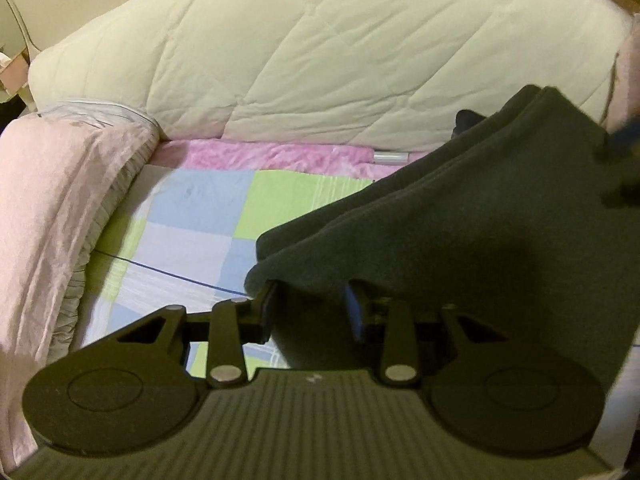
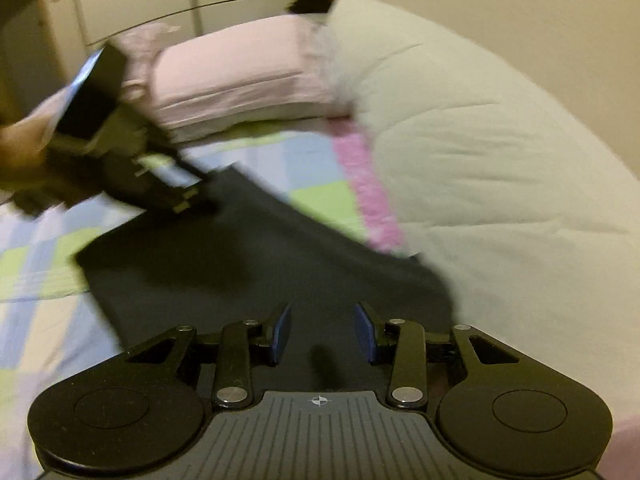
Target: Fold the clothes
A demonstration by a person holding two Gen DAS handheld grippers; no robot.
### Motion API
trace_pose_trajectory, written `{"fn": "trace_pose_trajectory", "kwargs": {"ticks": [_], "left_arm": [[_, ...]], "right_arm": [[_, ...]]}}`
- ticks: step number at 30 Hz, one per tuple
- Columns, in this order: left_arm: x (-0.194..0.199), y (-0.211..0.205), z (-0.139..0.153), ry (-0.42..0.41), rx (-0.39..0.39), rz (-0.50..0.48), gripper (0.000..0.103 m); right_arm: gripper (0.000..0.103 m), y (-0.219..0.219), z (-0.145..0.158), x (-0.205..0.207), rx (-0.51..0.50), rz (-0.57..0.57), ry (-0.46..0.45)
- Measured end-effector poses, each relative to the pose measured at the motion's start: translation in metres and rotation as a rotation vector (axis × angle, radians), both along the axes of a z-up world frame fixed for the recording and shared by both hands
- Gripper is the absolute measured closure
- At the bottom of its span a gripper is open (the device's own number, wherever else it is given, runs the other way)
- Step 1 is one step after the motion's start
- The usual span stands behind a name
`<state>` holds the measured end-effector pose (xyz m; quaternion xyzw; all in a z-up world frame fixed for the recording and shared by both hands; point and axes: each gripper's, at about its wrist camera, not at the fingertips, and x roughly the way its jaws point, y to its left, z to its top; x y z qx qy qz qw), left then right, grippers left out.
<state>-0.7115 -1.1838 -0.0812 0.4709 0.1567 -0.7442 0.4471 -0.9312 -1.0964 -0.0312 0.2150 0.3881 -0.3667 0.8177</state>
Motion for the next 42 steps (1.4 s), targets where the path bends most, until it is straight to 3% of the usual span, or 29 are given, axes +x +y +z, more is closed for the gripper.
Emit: {"fn": "trace_pose_trajectory", "kwargs": {"ticks": [5, 10, 16, 20, 21, 23, 25, 27, 28, 37, 42], "left_arm": [[0.027, 0.053, 0.027, 0.08, 0.012, 0.021, 0.072], [0.026, 0.098, 0.001, 0.101, 0.103, 0.054, 0.073], [0.021, 0.105, -0.006, 0.104, 0.102, 0.12, 0.073], [0.015, 0.11, -0.001, 0.078, 0.081, 0.137, 0.073], [0.014, 0.114, 0.003, 0.073, 0.068, 0.151, 0.071], [0.012, 0.122, 0.012, 0.062, 0.041, 0.177, 0.056], [0.01, 0.137, 0.017, 0.057, 0.026, 0.206, 0.031], [0.009, 0.154, 0.019, 0.059, 0.023, 0.246, 0.025], [0.007, 0.164, 0.019, 0.063, 0.025, 0.269, 0.022], [-0.013, 0.249, 0.011, 0.167, 0.054, 0.397, 0.013], [-0.009, 0.298, 0.023, 0.243, 0.052, 0.38, 0.013]], "right_arm": [[0.064, 0.008, -0.02, -0.016, 0.113, -0.045, 0.026], [0.064, 0.009, -0.03, -0.019, 0.127, -0.045, 0.046], [0.064, 0.018, -0.017, -0.019, 0.093, -0.053, 0.077], [0.064, 0.028, -0.025, -0.023, 0.096, -0.046, 0.082], [0.064, 0.03, -0.023, -0.024, 0.09, -0.052, 0.075], [0.064, 0.033, -0.016, -0.026, 0.07, -0.069, 0.046], [0.06, 0.04, -0.011, -0.03, 0.049, -0.096, 0.02], [0.023, 0.054, -0.01, -0.034, 0.039, -0.136, 0.005], [0.022, 0.06, -0.01, -0.036, 0.034, -0.155, -0.002], [0.022, 0.139, -0.009, -0.04, 0.088, -0.331, 0.01], [0.022, 0.189, 0.006, -0.044, 0.137, -0.488, -0.032]]}}
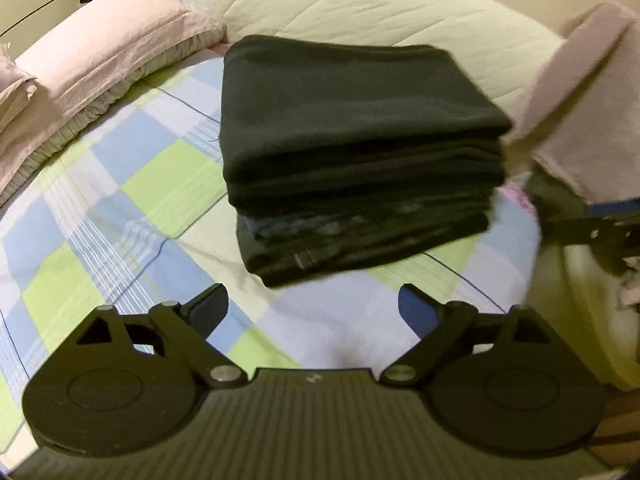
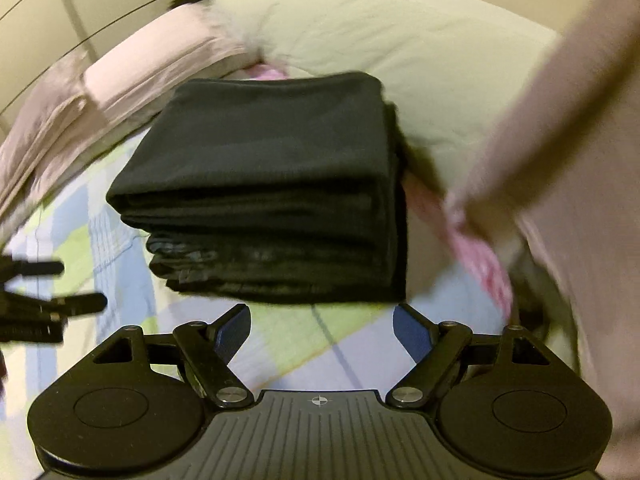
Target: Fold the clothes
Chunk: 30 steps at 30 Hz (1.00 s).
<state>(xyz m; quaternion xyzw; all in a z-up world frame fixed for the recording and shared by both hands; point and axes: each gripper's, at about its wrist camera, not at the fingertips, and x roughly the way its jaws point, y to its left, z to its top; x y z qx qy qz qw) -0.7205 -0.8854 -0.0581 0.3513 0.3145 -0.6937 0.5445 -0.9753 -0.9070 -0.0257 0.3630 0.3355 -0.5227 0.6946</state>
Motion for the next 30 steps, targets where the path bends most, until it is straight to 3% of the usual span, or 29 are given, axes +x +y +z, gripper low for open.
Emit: {"fn": "trace_pose_trajectory", "kwargs": {"ticks": [7, 13, 19, 25, 30], "left_arm": [[0.016, 0.073, 0.035, 0.053, -0.093, -0.026, 0.013], [0.019, 0.111, 0.054, 0.068, -0.138, -0.082, 0.013], [0.026, 0.129, 0.061, 0.056, -0.119, -0.04, 0.013], [0.033, 0.127, 0.064, 0.059, -0.071, 0.037, 0.013], [0.028, 0.125, 0.064, 0.089, -0.06, 0.033, 0.013]], "right_arm": [[0.022, 0.074, 0.032, 0.024, -0.032, -0.051, -0.008], [0.022, 0.124, 0.05, 0.038, -0.078, -0.078, -0.019], [0.022, 0.152, 0.055, 0.039, -0.076, -0.093, -0.018], [0.022, 0.151, 0.067, 0.046, -0.094, -0.052, 0.006], [0.022, 0.151, 0.077, 0.048, -0.118, -0.048, 0.017]]}}
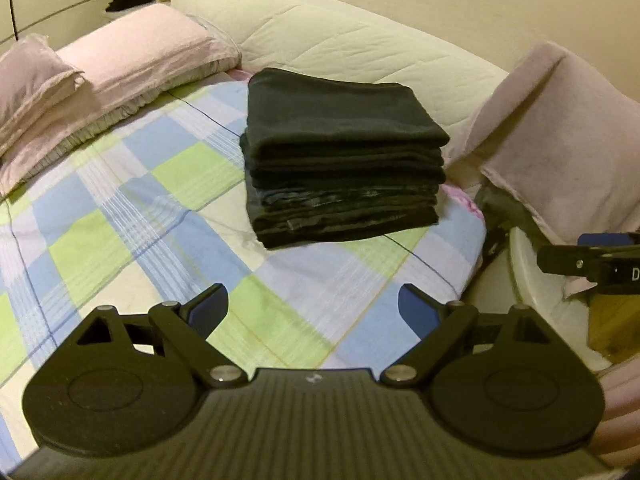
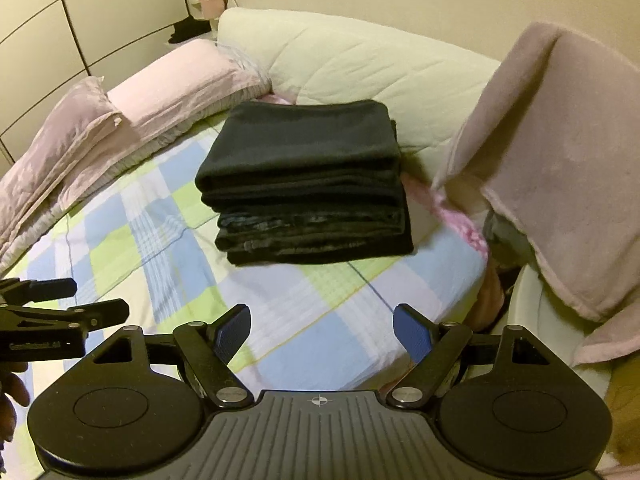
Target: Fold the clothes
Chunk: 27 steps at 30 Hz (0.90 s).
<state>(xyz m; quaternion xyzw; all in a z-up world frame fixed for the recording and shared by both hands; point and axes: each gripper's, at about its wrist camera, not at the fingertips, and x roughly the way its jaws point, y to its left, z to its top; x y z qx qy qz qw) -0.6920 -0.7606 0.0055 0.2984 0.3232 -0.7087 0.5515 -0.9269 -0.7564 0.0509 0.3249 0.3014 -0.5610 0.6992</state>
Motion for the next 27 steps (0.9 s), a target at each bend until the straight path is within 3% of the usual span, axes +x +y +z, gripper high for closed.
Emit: {"fn": "trace_pose_trajectory", "kwargs": {"ticks": [3, 7, 21, 27], "left_arm": [[-0.007, 0.0, -0.001, 0.002, 0.0, -0.039, 0.014], [-0.016, 0.004, 0.0, -0.056, -0.053, -0.055, 0.014], [-0.012, 0.0, -0.008, -0.053, 0.036, 0.019, 0.014], [-0.02, 0.003, -0.01, -0.132, 0.013, 0.013, 0.013]], "right_arm": [[0.022, 0.003, -0.001, -0.002, 0.006, -0.01, -0.007], [0.022, 0.005, -0.003, -0.006, 0.016, -0.031, -0.014], [0.022, 0.008, -0.006, 0.005, 0.037, -0.019, 0.05], [0.022, 0.009, -0.008, 0.008, 0.039, -0.015, 0.052]]}}
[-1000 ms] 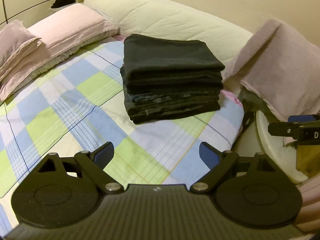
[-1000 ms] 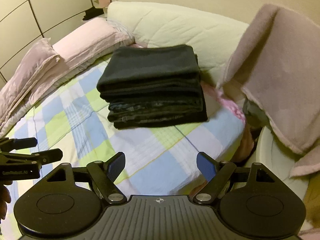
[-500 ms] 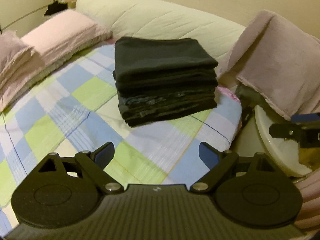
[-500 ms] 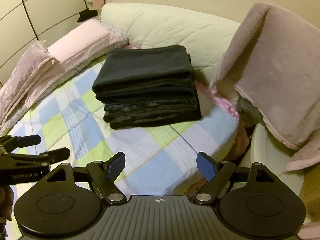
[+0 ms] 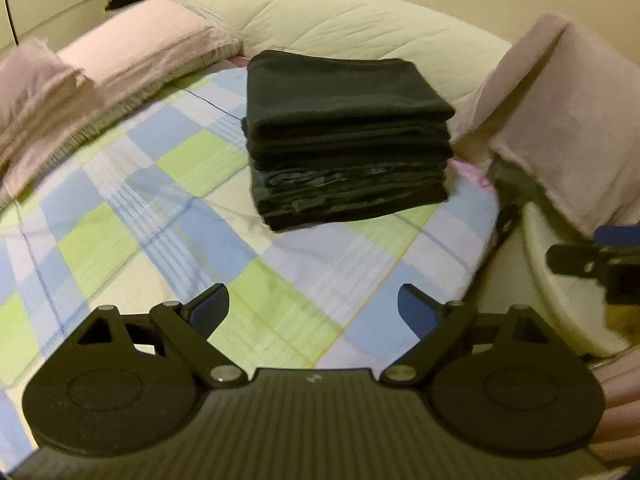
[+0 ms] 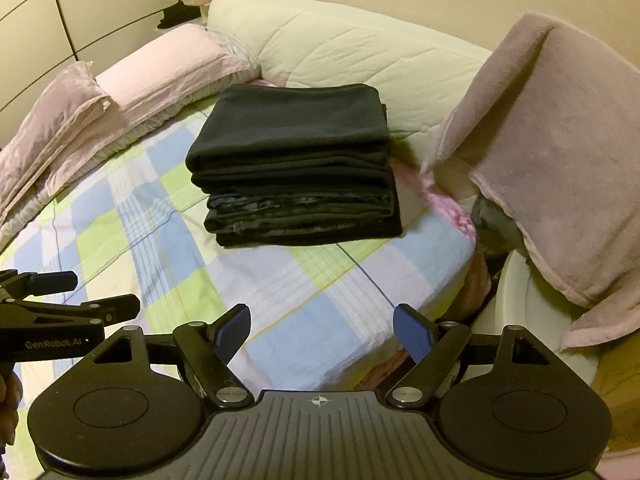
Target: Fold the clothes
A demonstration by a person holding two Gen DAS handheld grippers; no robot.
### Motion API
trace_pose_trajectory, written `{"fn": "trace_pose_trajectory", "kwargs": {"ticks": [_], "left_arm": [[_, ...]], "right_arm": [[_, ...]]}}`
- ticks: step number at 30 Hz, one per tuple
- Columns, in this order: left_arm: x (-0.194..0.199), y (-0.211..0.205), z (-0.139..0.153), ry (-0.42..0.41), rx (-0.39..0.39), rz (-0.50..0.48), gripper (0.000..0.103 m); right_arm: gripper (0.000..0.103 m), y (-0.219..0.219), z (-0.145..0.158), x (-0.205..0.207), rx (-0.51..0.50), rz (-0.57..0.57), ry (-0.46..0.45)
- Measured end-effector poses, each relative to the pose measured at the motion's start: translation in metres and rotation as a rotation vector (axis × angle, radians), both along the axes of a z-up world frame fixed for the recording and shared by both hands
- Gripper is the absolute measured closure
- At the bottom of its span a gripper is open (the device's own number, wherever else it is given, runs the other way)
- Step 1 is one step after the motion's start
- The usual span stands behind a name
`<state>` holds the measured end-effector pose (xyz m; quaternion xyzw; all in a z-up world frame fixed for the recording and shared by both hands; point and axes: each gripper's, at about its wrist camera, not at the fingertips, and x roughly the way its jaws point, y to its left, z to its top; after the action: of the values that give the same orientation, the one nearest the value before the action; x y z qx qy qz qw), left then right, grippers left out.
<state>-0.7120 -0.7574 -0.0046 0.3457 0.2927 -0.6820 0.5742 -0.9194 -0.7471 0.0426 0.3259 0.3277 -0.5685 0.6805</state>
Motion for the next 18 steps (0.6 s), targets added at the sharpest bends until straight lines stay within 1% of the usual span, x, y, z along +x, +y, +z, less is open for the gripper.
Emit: {"fn": "trace_pose_trajectory", "kwargs": {"ticks": [1, 10, 14, 18], "left_arm": [[-0.0009, 0.0004, 0.0, -0.006, -0.004, -0.001, 0.013], [-0.0007, 0.001, 0.0004, 0.024, -0.008, 0.016, 0.014], [0.0006, -0.0016, 0.0007, 0.039, -0.001, 0.029, 0.014], [0.0011, -0.0035, 0.0028, 0.039, -0.013, 0.031, 0.013]], "right_arm": [[0.022, 0.0001, -0.0001, -0.0001, 0.0, 0.0, -0.001], [0.022, 0.0012, 0.0012, -0.0007, -0.009, -0.002, 0.003], [0.022, 0.0013, 0.0038, 0.0011, -0.02, 0.003, 0.012], [0.022, -0.0005, 0.0079, 0.0021, -0.037, 0.004, 0.013]]}}
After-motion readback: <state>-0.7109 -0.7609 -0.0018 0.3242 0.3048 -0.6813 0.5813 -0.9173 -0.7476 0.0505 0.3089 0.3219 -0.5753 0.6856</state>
